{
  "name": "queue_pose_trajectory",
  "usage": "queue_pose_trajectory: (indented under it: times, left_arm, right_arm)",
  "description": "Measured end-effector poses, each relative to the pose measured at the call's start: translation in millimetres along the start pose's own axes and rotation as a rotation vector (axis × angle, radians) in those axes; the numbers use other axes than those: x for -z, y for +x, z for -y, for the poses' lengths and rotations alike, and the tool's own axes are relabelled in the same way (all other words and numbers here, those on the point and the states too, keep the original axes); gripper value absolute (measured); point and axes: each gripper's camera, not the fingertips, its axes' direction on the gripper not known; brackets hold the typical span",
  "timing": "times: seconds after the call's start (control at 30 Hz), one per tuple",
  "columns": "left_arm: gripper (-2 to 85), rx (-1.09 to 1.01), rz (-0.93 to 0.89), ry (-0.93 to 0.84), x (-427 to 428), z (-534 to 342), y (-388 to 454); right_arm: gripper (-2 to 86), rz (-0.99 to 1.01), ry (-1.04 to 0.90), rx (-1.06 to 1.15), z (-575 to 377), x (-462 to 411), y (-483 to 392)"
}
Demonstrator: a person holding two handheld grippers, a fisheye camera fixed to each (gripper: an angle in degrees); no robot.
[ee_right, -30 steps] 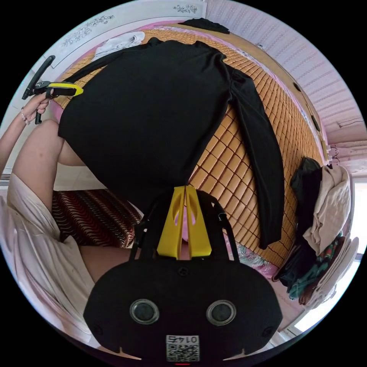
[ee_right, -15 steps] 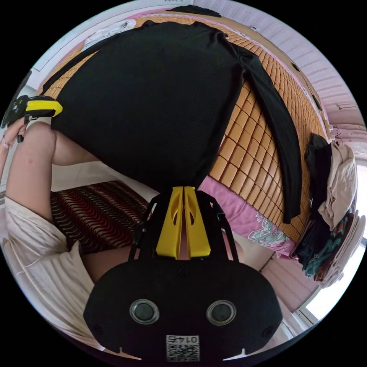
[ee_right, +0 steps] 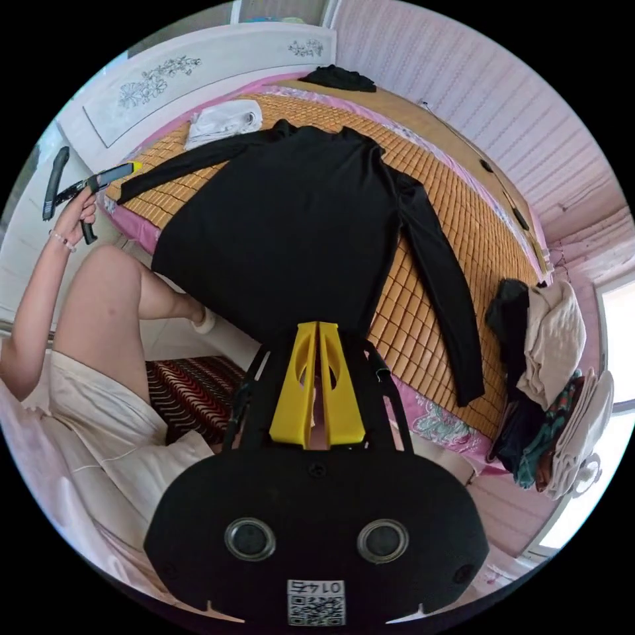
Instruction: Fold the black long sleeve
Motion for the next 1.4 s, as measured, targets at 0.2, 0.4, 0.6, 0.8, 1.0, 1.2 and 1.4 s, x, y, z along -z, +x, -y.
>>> queue_pose_trajectory:
  times: [0.2,0.4,0.6,0.8,1.0,1.2,1.4]
  left_arm:
    - [5.3,0.473,0.096,0.246,40.9,-9.7,-151.3]
    - [6.4,0.592,0.135,0.106,39.7,-2.5,-236.0]
    - [7.4,0.659,0.075,0.089,44.6,9.8,-305.0]
    - [7.4,0.611,0.047,-0.04,37.4,41.2,-331.0]
    - [6.5,0.548,0.066,-0.192,6.2,65.0,-337.5]
    - [0.4,0.51,0.037,-0.181,6.5,77.2,-341.6]
    - [-0.9,0.5,-0.009,-0.218,-6.2,75.3,-351.8]
  right_arm:
    - [5.0,0.056,0.089,0.296,89.2,-14.4,-78.9]
    - [7.3,0.083,0.093,0.611,187.8,-55.0,-196.0]
    - [8.6,0.18,0.079,0.836,252.5,-100.9,-315.1]
    - [8.7,0.266,0.022,0.905,289.7,-154.9,-389.6]
    - [8.7,0.268,-0.057,0.943,302.6,-209.4,-442.2]
    - [9.0,0.25,-0.084,0.959,301.6,-245.4,-473.1]
    - [10.3,0.259,-0.069,0.953,291.7,-271.0,-501.4]
